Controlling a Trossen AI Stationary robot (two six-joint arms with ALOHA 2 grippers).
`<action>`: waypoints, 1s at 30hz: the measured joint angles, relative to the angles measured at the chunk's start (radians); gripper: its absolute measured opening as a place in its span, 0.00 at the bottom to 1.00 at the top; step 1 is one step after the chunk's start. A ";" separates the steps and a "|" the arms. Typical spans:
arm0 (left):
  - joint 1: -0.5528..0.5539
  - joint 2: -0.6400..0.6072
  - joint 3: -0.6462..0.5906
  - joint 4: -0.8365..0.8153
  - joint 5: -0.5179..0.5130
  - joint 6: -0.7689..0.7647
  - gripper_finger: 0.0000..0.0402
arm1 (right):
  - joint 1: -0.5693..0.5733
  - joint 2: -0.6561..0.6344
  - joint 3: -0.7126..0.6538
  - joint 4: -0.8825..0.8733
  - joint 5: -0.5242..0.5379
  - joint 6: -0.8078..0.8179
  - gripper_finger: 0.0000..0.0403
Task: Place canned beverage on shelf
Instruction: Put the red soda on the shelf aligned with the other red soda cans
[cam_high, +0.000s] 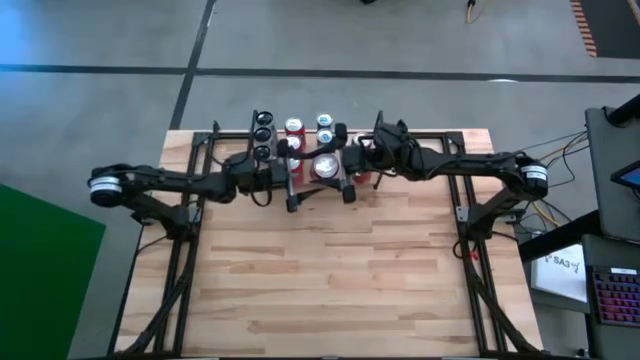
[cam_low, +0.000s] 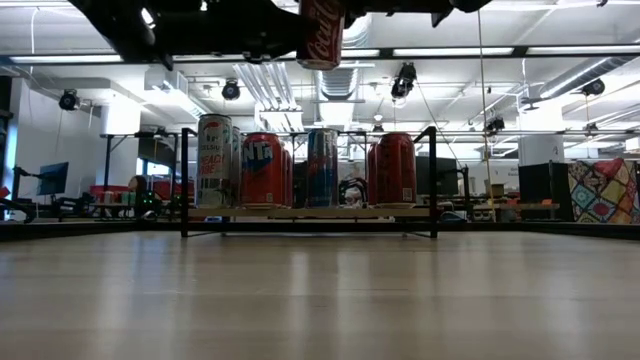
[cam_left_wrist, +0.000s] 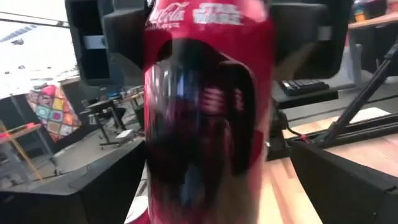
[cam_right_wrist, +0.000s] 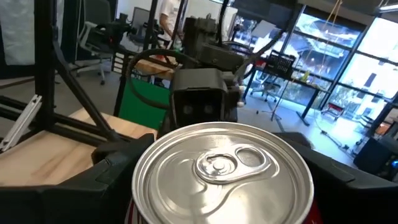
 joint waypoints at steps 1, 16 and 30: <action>0.000 0.013 0.009 0.000 0.008 -0.003 0.96 | 0.002 0.002 0.000 -0.002 -0.001 0.000 0.71; -0.003 0.059 0.041 -0.005 -0.073 0.001 0.71 | 0.007 0.036 0.000 0.021 -0.010 0.001 0.72; -0.002 0.044 0.037 -0.026 -0.120 -0.010 0.71 | 0.000 0.032 0.059 -0.101 0.014 0.143 0.76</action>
